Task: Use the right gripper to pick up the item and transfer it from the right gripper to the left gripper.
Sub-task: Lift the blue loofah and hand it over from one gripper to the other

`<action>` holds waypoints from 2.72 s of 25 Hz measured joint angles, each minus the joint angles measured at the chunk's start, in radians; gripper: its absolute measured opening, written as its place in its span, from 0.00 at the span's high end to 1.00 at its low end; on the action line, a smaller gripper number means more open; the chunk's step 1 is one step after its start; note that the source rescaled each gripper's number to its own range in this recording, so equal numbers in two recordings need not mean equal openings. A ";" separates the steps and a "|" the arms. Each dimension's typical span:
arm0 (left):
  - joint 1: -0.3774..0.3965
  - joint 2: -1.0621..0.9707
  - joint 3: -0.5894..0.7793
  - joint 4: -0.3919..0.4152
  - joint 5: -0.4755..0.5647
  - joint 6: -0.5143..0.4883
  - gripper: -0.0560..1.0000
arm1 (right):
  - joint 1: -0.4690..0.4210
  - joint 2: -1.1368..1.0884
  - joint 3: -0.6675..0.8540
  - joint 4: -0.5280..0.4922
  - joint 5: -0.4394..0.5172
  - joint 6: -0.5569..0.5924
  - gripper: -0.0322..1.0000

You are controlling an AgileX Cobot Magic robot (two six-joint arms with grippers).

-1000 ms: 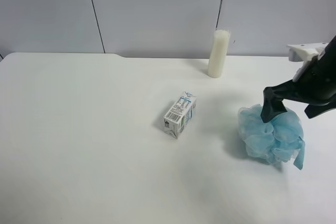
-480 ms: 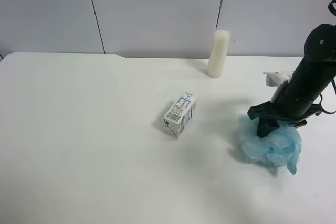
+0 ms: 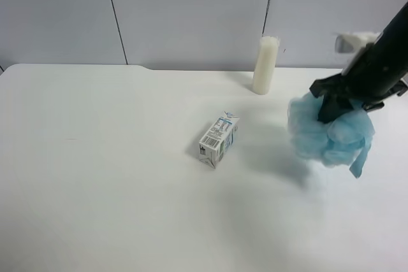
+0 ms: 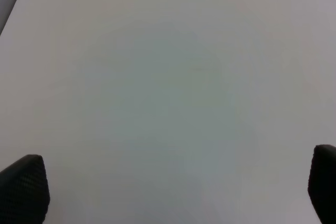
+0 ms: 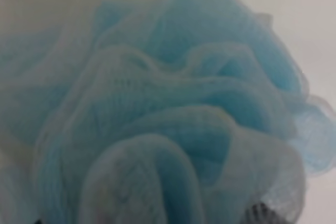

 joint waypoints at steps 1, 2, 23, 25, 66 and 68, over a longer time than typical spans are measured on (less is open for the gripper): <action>0.000 0.015 0.000 -0.007 0.000 0.015 0.00 | 0.021 -0.031 -0.017 0.000 0.015 -0.002 0.71; 0.000 0.035 0.000 -0.019 0.001 0.040 0.00 | 0.042 -0.053 -0.035 0.001 0.028 -0.006 0.72; -0.379 0.548 -0.124 -0.259 -0.194 0.486 0.00 | 0.515 -0.066 -0.193 0.143 -0.078 -0.025 0.93; -0.449 0.621 -0.143 -0.259 -0.233 0.497 0.00 | 0.541 -0.050 -0.197 0.176 -0.096 -0.038 0.93; -0.707 1.167 -0.291 -0.255 -0.595 0.585 0.92 | 0.612 -0.020 -0.197 0.487 -0.242 -0.258 0.07; -0.707 1.167 -0.291 -0.255 -0.595 0.585 0.92 | 0.612 -0.020 -0.197 0.478 -0.243 -0.259 0.03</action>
